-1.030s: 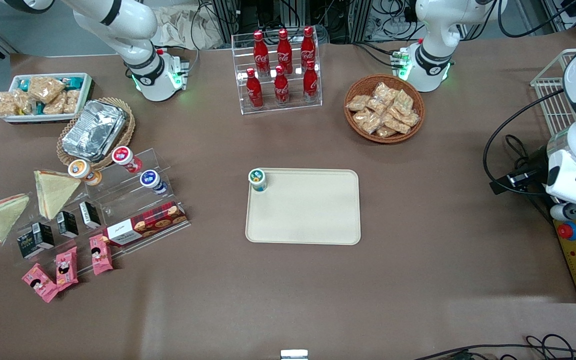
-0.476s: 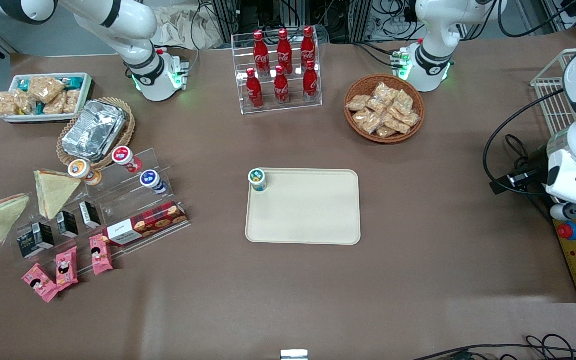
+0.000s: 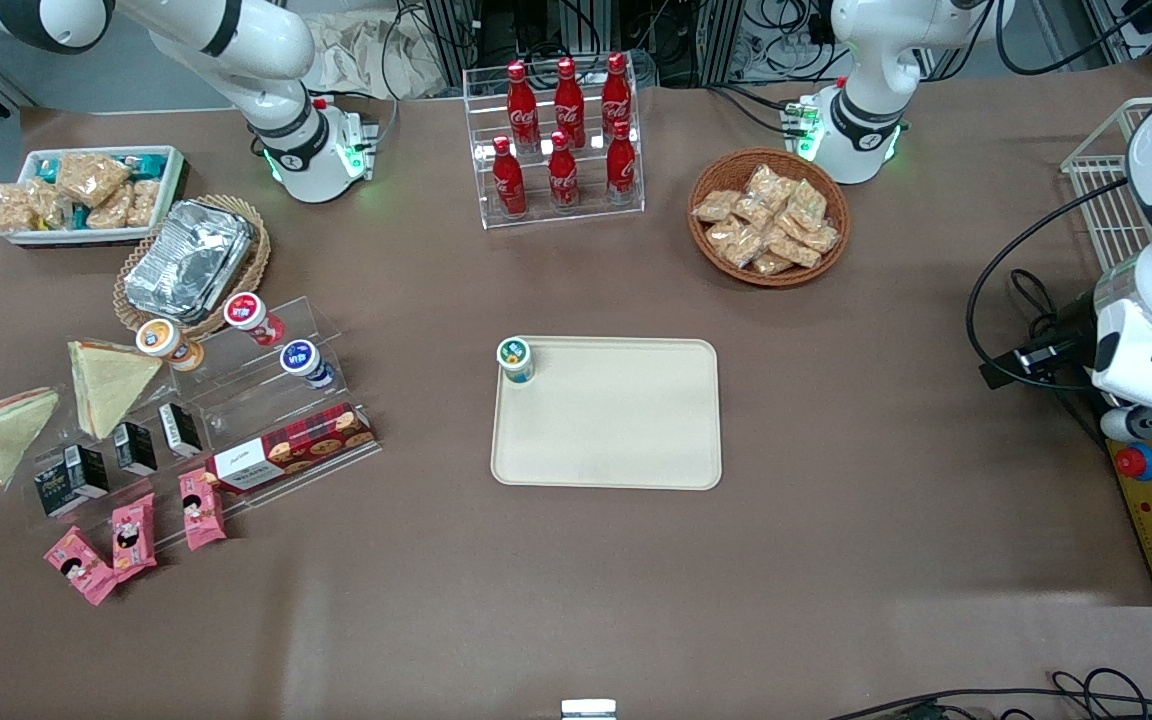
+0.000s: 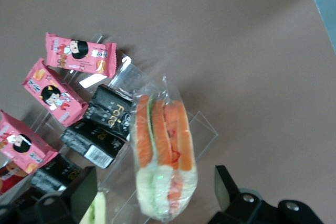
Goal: Place sandwich on tray
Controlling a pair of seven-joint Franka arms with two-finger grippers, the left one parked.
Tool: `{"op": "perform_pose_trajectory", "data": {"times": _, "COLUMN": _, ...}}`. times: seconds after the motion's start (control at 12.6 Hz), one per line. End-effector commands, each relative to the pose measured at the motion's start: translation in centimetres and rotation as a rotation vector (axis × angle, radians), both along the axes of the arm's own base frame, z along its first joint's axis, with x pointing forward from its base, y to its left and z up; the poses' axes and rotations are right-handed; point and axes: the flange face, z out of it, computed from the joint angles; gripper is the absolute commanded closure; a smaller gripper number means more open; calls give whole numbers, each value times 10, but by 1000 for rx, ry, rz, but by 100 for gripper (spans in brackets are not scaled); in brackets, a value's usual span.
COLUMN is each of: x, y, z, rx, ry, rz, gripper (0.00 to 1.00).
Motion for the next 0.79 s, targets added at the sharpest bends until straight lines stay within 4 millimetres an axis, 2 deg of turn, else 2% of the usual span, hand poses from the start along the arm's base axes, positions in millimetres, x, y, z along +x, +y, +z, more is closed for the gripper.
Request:
{"op": "perform_pose_trajectory", "data": {"times": 0.0, "x": 3, "y": -9, "z": -10, "rx": 19, "ry": -23, "rz": 7, "gripper": 1}}
{"op": "perform_pose_trajectory", "data": {"times": 0.48, "x": 7, "y": -7, "z": -26, "rx": 53, "ry": -32, "rz": -12, "gripper": 1}}
{"op": "perform_pose_trajectory", "data": {"times": 0.63, "x": 7, "y": -9, "z": -31, "rx": 49, "ry": -34, "rz": -15, "gripper": 3}}
{"op": "perform_pose_trajectory", "data": {"times": 0.71, "x": 7, "y": -9, "z": -33, "rx": 49, "ry": -33, "rz": -14, "gripper": 7}}
